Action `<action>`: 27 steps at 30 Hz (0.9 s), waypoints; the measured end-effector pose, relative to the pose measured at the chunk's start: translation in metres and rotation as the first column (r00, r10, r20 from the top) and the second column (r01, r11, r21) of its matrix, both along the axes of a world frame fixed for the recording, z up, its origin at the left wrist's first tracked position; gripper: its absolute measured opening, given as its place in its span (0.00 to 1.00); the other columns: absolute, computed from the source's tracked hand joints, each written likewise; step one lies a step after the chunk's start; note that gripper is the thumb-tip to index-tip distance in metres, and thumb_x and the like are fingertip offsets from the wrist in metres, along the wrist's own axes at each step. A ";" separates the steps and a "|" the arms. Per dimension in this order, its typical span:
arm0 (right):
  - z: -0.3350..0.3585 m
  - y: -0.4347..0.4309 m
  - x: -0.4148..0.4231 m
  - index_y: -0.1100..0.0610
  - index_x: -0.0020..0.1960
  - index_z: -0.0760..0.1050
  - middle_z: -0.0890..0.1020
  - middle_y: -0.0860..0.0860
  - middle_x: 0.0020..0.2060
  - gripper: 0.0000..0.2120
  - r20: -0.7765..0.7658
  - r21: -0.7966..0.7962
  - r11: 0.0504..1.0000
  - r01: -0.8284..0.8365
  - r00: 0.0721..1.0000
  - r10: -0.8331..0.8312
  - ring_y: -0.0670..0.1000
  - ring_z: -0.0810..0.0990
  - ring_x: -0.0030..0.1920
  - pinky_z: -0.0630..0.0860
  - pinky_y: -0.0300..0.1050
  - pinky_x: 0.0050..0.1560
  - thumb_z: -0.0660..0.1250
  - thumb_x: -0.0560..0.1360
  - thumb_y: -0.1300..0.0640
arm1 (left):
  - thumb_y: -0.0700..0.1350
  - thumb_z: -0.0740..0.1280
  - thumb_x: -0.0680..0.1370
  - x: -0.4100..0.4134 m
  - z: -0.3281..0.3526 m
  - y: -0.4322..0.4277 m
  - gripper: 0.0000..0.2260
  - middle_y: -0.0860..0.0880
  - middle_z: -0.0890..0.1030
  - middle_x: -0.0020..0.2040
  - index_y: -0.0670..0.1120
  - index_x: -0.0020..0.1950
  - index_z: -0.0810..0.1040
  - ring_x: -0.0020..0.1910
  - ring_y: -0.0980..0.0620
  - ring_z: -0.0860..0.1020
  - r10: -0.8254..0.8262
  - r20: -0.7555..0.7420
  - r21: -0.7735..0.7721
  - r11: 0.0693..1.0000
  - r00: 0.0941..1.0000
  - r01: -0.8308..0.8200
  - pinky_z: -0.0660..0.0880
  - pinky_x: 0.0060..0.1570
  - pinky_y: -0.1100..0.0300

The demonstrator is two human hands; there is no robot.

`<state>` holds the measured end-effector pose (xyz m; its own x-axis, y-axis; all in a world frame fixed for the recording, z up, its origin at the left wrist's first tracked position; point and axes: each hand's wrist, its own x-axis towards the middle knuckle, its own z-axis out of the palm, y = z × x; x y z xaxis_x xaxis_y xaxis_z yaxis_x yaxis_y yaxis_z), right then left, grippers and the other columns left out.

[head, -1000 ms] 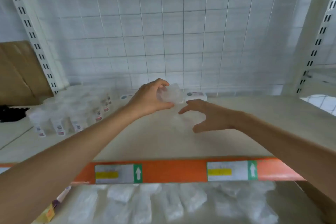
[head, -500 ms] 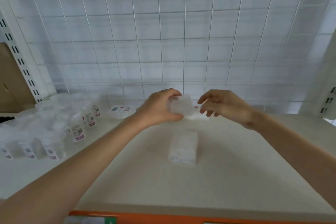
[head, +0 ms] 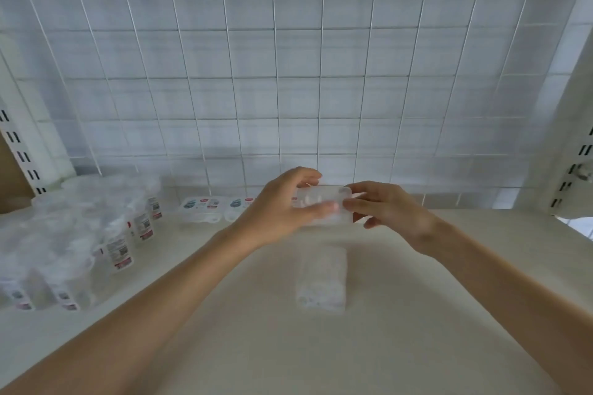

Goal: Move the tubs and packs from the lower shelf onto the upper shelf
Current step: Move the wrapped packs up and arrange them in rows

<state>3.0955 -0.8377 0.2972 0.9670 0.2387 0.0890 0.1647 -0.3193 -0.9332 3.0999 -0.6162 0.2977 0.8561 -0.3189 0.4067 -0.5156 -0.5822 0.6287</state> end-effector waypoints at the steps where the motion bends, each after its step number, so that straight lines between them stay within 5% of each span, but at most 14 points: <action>1: 0.000 -0.001 0.000 0.51 0.58 0.79 0.86 0.50 0.45 0.12 0.013 0.000 1.000 0.011 1.000 -0.011 0.47 0.82 0.45 0.75 0.41 0.46 0.72 0.75 0.55 | 0.58 0.70 0.75 0.000 0.001 0.001 0.19 0.60 0.78 0.58 0.52 0.62 0.76 0.58 0.65 0.75 0.026 -0.037 -0.077 0.997 0.999 -0.029 0.68 0.52 0.76; 3: 0.001 -0.004 -0.001 0.51 0.59 0.79 0.86 0.52 0.47 0.12 0.039 0.011 1.000 0.011 0.999 -0.011 0.49 0.82 0.46 0.74 0.42 0.46 0.72 0.75 0.57 | 0.56 0.65 0.79 0.000 0.005 0.006 0.13 0.56 0.81 0.53 0.49 0.56 0.79 0.53 0.60 0.79 0.109 -0.129 -0.203 0.970 0.986 -0.134 0.73 0.53 0.65; 6: 0.003 -0.004 -0.004 0.51 0.58 0.79 0.85 0.54 0.49 0.14 0.106 0.073 0.997 -0.009 0.994 0.001 0.47 0.81 0.46 0.74 0.39 0.45 0.72 0.74 0.62 | 0.57 0.59 0.82 0.001 0.012 0.015 0.18 0.49 0.84 0.43 0.46 0.50 0.80 0.39 0.51 0.81 0.137 -0.387 -0.259 0.933 0.912 -0.251 0.77 0.44 0.54; 9: 0.002 0.000 -0.008 0.51 0.57 0.80 0.85 0.54 0.49 0.15 0.167 0.143 0.989 -0.043 0.986 0.019 0.47 0.83 0.47 0.75 0.35 0.46 0.72 0.73 0.65 | 0.59 0.56 0.82 -0.007 0.015 0.013 0.21 0.44 0.83 0.37 0.43 0.49 0.78 0.30 0.47 0.78 0.129 -0.554 -0.208 0.935 0.823 -0.286 0.73 0.32 0.59; 14: 0.002 0.005 -0.010 0.50 0.55 0.82 0.85 0.50 0.48 0.16 0.242 0.172 0.985 -0.023 0.970 -0.019 0.50 0.83 0.51 0.77 0.41 0.55 0.74 0.72 0.65 | 0.63 0.55 0.81 -0.013 0.019 0.008 0.24 0.42 0.83 0.38 0.42 0.54 0.74 0.27 0.47 0.77 0.052 -0.659 -0.242 0.930 0.750 -0.277 0.72 0.30 0.60; 19: -0.001 0.005 -0.009 0.48 0.52 0.83 0.85 0.44 0.51 0.16 0.262 0.165 0.986 0.001 0.964 -0.044 0.49 0.83 0.50 0.77 0.42 0.55 0.74 0.71 0.67 | 0.52 0.64 0.81 -0.013 0.016 0.005 0.17 0.43 0.84 0.45 0.40 0.61 0.78 0.35 0.49 0.82 -0.123 -0.650 -0.429 0.874 0.750 -0.228 0.75 0.31 0.61; 24: -0.002 0.005 -0.006 0.49 0.51 0.83 0.84 0.44 0.52 0.16 0.188 0.156 0.987 0.026 0.981 -0.055 0.51 0.83 0.48 0.78 0.45 0.54 0.67 0.75 0.70 | 0.45 0.69 0.79 -0.008 0.009 0.005 0.14 0.43 0.84 0.48 0.43 0.63 0.77 0.39 0.50 0.82 -0.118 -0.555 -0.512 0.828 0.823 -0.226 0.77 0.39 0.59; 27: -0.002 0.007 -0.003 0.53 0.59 0.77 0.81 0.49 0.58 0.14 0.114 0.201 0.978 0.056 0.990 -0.080 0.54 0.82 0.52 0.79 0.47 0.52 0.66 0.77 0.66 | 0.43 0.70 0.79 -0.007 0.008 0.008 0.11 0.43 0.85 0.50 0.48 0.61 0.78 0.41 0.50 0.83 -0.129 -0.506 -0.537 0.821 0.853 -0.194 0.76 0.40 0.59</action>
<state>3.0922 -0.8306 0.2953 0.9596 0.1385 0.2451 0.2646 -0.1462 -0.9532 3.0926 -0.6086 0.3061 0.9892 -0.1461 0.0127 -0.0219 -0.0618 0.9978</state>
